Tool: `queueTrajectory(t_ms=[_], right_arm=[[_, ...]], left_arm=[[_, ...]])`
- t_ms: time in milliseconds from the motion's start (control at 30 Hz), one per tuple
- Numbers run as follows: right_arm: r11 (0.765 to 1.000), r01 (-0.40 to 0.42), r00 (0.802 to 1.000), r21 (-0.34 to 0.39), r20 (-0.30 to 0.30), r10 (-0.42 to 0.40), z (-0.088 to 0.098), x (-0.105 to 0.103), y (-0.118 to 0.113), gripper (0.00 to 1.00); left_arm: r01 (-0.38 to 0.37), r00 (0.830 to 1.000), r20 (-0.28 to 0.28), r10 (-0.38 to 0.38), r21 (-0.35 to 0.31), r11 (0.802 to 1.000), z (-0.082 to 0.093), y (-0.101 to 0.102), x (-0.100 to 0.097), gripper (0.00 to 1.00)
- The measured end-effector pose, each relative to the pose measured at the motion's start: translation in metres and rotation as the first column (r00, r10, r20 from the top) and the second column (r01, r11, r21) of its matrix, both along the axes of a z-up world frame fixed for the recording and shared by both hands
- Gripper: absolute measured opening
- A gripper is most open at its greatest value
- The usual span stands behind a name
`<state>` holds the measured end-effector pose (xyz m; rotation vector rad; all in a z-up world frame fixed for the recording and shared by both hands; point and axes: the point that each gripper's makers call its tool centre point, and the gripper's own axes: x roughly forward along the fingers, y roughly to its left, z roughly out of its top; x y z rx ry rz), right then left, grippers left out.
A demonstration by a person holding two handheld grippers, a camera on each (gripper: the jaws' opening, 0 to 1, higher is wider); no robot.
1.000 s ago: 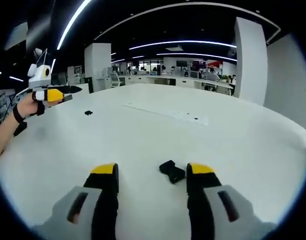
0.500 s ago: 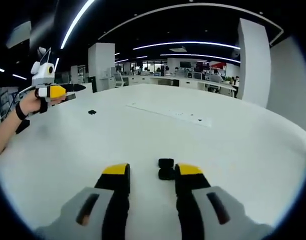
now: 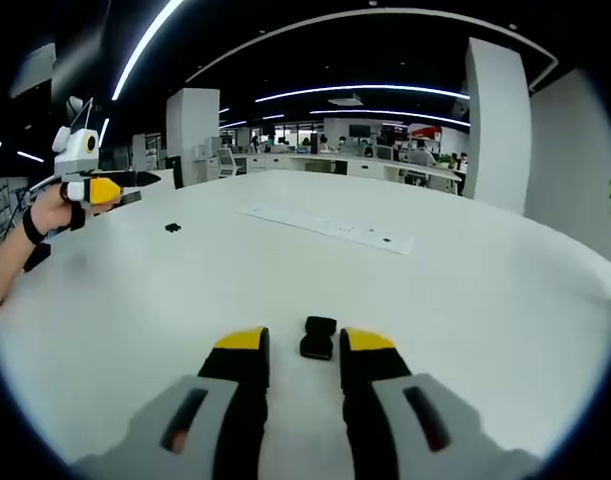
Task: Snap the two parts of the plastic buckle together until the buckle closes and remains connected.
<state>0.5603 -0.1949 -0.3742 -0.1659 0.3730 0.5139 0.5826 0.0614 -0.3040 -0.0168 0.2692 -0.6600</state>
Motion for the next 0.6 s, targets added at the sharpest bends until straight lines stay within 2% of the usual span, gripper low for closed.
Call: queueTrajectory(t_ms=[133, 400, 533, 600], right_arm=[[0.999, 0.05, 0.999, 0.007, -0.006, -0.05, 0.0001, 0.0023, -0.0072, 0.23], [1.0, 0.025, 1.0, 0.019, 0.007, -0.025, 0.0011, 0.004, -0.0065, 0.18], [0.999, 0.025, 1.0, 0.019, 0.008, -0.025, 0.0012, 0.0046, -0.0074, 0.16], [0.999, 0.029, 1.0, 0.018, 0.009, -0.029, 0.0011, 0.0048, -0.008, 0.15]], left_arm=[[0.002, 1.0, -0.002, -0.002, -0.003, 1.0, -0.0007, -0.0007, 0.0011, 1.0], [-0.002, 1.0, 0.001, 0.002, 0.009, 1.0, -0.0011, 0.001, 0.0034, 1.0], [0.001, 1.0, 0.002, -0.001, -0.023, 1.0, 0.0036, 0.001, 0.0032, 1.0], [-0.001, 1.0, 0.005, 0.001, -0.006, 1.0, 0.0021, 0.0016, 0.0026, 1.0]])
